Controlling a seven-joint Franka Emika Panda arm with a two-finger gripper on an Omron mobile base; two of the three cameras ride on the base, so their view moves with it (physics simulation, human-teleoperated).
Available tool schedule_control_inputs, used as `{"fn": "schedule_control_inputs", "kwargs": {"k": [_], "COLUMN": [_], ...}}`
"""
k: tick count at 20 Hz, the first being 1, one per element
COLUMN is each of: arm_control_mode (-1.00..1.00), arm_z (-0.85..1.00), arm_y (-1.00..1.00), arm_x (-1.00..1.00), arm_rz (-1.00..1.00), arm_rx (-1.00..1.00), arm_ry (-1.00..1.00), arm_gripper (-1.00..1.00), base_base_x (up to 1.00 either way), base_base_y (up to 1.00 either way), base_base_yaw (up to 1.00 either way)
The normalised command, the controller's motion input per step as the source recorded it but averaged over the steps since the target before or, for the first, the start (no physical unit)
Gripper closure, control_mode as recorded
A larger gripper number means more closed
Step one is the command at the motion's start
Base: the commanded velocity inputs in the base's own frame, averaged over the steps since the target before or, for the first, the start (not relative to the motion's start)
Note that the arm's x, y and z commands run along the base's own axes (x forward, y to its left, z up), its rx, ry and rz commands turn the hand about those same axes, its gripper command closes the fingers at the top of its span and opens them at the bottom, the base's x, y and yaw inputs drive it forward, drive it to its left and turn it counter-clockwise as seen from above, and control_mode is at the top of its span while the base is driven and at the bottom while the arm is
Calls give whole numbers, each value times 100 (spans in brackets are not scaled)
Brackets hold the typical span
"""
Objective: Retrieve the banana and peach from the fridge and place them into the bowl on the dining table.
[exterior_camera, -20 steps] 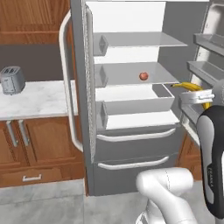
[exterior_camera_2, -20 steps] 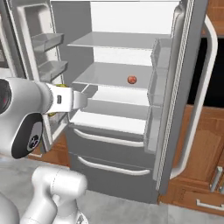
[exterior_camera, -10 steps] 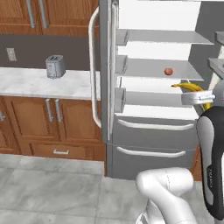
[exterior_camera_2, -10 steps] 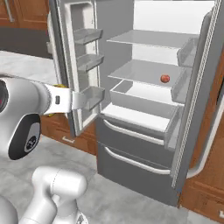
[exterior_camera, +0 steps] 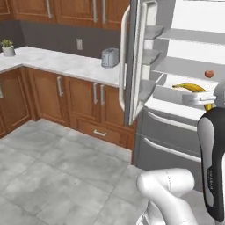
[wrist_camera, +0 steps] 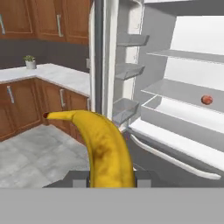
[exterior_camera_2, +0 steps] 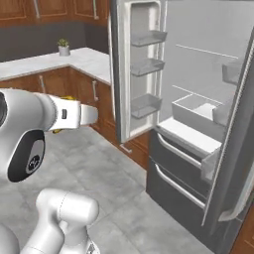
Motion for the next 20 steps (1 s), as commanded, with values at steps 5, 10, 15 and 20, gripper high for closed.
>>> {"fn": "schedule_control_inputs", "kwargs": {"k": [5, 10, 15, 20], "arm_control_mode": [100, 100, 100, 100], "arm_z": [0, 0, 0, 0], "arm_y": [0, 0, 0, 0], "arm_x": [0, 0, 0, 0], "arm_rz": [0, 0, 0, 0], "arm_rx": [0, 0, 0, 0], "arm_ry": [0, 0, 0, 0], "arm_gripper": [100, 100, 100, 100], "base_base_x": [-73, -83, -64, -47], "base_base_y": [-22, -1, 0, 0], "base_base_yaw": [70, 69, 67, 63]}}
